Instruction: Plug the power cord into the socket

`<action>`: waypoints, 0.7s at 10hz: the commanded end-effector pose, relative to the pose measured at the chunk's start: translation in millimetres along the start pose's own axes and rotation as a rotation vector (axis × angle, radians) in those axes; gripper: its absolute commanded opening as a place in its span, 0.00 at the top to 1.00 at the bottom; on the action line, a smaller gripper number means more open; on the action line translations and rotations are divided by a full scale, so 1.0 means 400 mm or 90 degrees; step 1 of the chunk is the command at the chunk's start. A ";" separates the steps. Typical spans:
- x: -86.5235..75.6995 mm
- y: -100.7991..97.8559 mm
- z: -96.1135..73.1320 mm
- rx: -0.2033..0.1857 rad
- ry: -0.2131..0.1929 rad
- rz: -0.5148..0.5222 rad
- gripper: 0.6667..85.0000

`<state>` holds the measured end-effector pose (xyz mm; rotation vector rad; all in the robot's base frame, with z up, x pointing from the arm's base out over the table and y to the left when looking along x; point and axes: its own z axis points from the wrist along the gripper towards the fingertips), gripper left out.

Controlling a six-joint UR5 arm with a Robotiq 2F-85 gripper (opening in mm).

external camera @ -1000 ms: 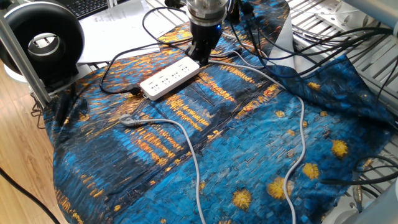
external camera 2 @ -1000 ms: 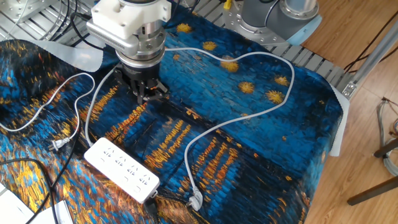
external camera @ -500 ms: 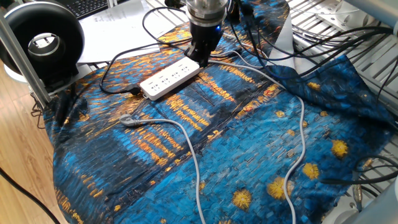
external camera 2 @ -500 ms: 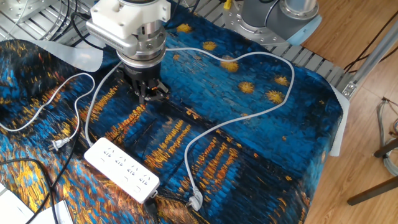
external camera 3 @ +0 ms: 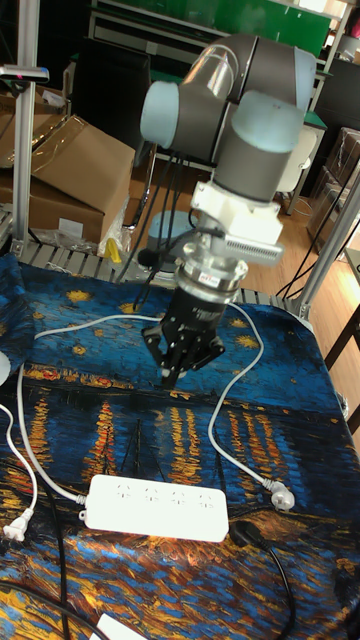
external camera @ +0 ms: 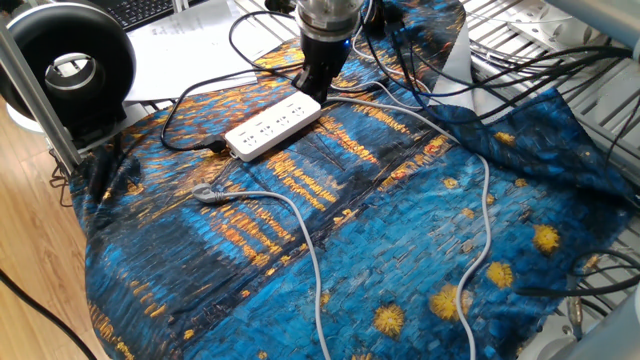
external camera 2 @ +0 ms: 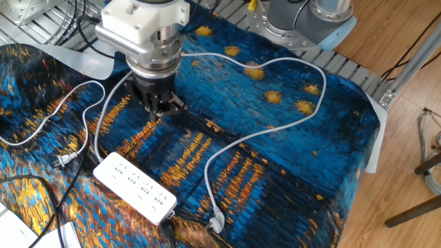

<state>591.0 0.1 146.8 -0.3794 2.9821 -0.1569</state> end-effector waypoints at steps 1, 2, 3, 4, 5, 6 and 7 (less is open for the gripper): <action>-0.074 -0.077 0.051 0.020 -0.007 -0.056 0.92; -0.108 -0.112 0.052 0.026 -0.009 -0.080 0.92; -0.145 -0.140 0.061 0.032 -0.023 -0.102 0.92; -0.163 -0.165 0.083 0.041 -0.036 -0.115 0.92; -0.163 -0.196 0.102 0.062 -0.035 -0.135 0.92; -0.163 -0.200 0.105 0.065 -0.035 -0.132 0.92; -0.141 -0.195 0.100 0.058 -0.016 -0.132 0.92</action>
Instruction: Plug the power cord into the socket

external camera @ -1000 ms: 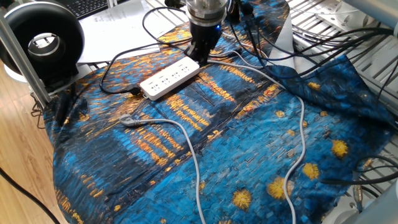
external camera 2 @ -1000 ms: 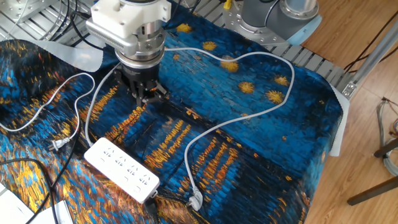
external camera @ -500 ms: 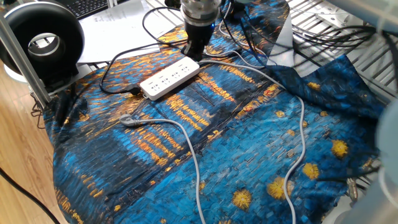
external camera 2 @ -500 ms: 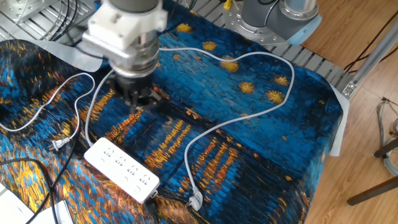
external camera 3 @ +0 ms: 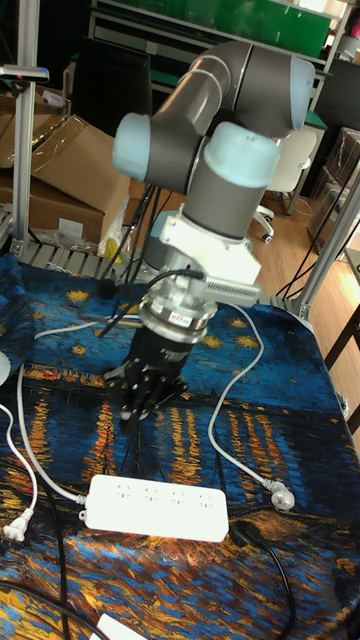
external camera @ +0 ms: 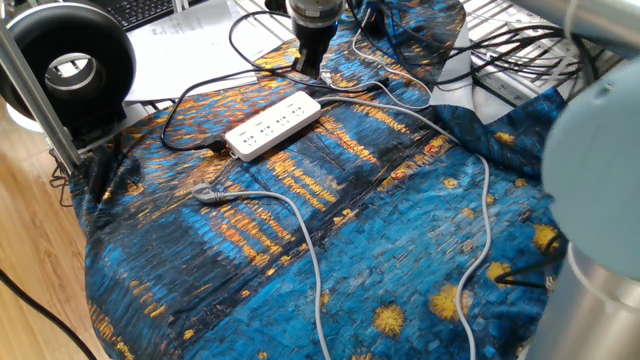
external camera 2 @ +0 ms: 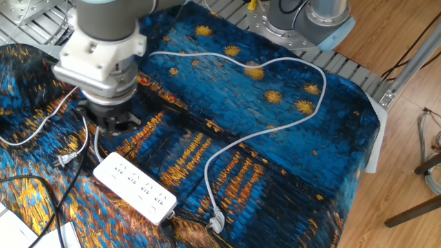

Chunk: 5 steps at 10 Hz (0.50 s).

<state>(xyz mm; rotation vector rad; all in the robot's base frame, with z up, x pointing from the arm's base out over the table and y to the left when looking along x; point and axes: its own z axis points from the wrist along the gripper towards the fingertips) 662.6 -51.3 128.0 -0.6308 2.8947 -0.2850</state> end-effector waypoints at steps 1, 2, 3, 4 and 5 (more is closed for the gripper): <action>0.027 0.000 0.019 -0.026 0.033 0.020 0.92; 0.039 0.043 0.015 -0.066 0.049 0.075 0.93; 0.036 0.052 0.014 -0.075 0.046 0.079 0.93; 0.014 0.021 0.018 -0.047 0.022 0.043 0.89; 0.007 0.007 0.019 -0.033 0.013 0.014 0.82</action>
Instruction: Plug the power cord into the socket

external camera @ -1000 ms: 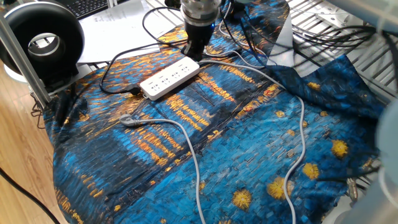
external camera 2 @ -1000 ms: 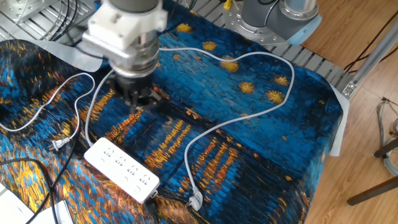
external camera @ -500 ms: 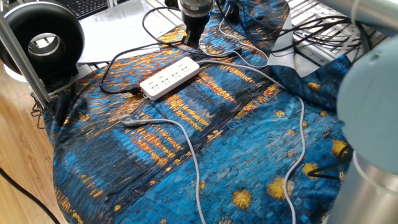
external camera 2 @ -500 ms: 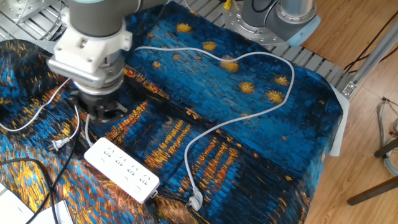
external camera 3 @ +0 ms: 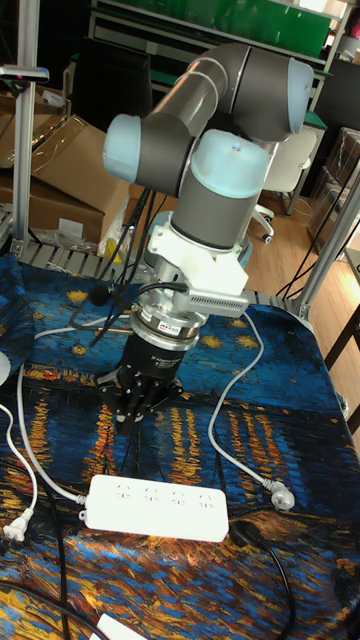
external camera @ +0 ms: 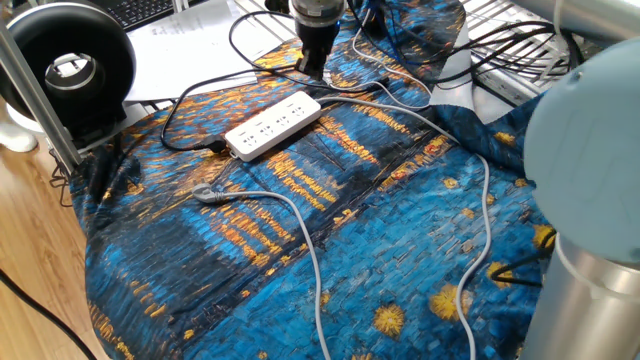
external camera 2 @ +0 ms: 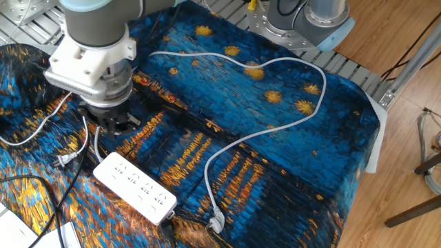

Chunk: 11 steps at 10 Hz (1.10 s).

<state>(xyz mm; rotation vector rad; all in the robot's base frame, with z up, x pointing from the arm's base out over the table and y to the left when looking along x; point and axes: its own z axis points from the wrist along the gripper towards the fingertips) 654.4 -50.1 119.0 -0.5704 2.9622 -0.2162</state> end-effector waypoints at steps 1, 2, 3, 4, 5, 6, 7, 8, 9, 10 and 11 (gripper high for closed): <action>-0.017 -0.038 0.005 0.017 -0.003 -0.051 0.81; -0.049 -0.072 0.025 0.026 -0.014 -0.076 0.81; -0.094 -0.114 0.045 0.045 -0.033 -0.112 0.75; -0.132 -0.137 0.060 0.051 -0.045 -0.135 0.72; -0.162 -0.166 0.071 0.065 -0.041 -0.152 0.71; -0.180 -0.198 0.089 0.083 -0.035 -0.178 0.71; -0.196 -0.224 0.109 0.093 -0.041 -0.203 0.71; -0.204 -0.242 0.122 0.097 -0.044 -0.224 0.68; -0.210 -0.255 0.134 0.097 -0.047 -0.236 0.66; -0.211 -0.256 0.148 0.098 -0.047 -0.241 0.64; -0.216 -0.257 0.157 0.103 -0.057 -0.243 0.64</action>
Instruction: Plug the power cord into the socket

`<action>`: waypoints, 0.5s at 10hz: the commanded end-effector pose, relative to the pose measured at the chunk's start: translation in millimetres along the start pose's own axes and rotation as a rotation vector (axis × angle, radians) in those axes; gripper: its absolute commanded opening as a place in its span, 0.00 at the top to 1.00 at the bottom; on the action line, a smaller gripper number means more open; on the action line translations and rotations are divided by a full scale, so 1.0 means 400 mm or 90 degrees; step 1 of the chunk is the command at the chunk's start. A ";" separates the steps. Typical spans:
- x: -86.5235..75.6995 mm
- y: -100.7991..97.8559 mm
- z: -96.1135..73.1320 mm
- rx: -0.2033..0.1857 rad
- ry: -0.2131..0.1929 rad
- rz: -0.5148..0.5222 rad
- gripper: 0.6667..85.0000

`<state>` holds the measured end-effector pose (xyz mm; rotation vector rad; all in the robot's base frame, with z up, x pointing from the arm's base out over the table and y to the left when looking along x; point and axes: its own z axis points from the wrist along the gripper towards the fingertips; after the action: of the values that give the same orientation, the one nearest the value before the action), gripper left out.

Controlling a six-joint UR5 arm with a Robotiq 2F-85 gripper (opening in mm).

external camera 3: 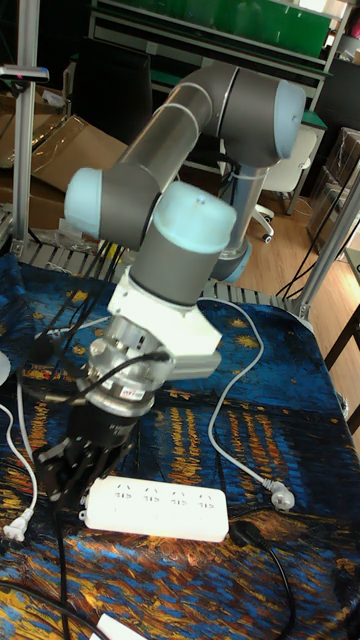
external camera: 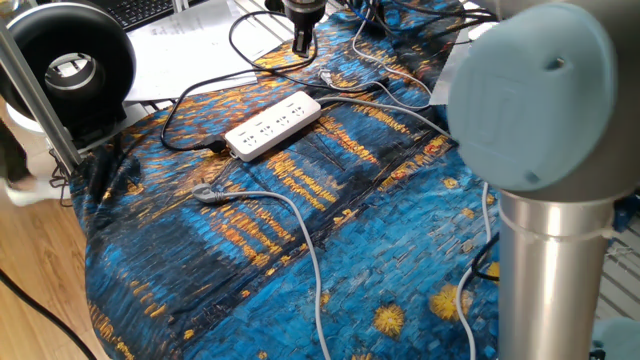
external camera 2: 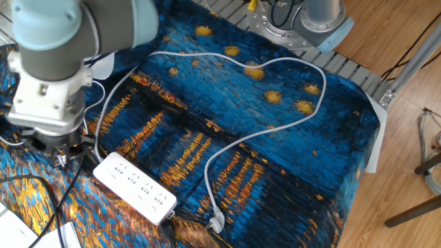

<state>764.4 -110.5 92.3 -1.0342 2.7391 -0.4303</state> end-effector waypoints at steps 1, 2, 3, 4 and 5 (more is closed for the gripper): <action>-0.018 -0.053 0.040 0.034 -0.021 -0.028 0.63; 0.002 -0.104 0.036 0.088 -0.006 -0.047 0.63; 0.016 -0.101 0.047 0.088 -0.005 -0.051 0.63; 0.037 -0.092 0.065 0.082 0.003 -0.049 0.62; 0.060 -0.058 0.085 0.059 0.011 -0.042 0.60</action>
<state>780.5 -139.6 81.2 -1.1038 2.6620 -0.5692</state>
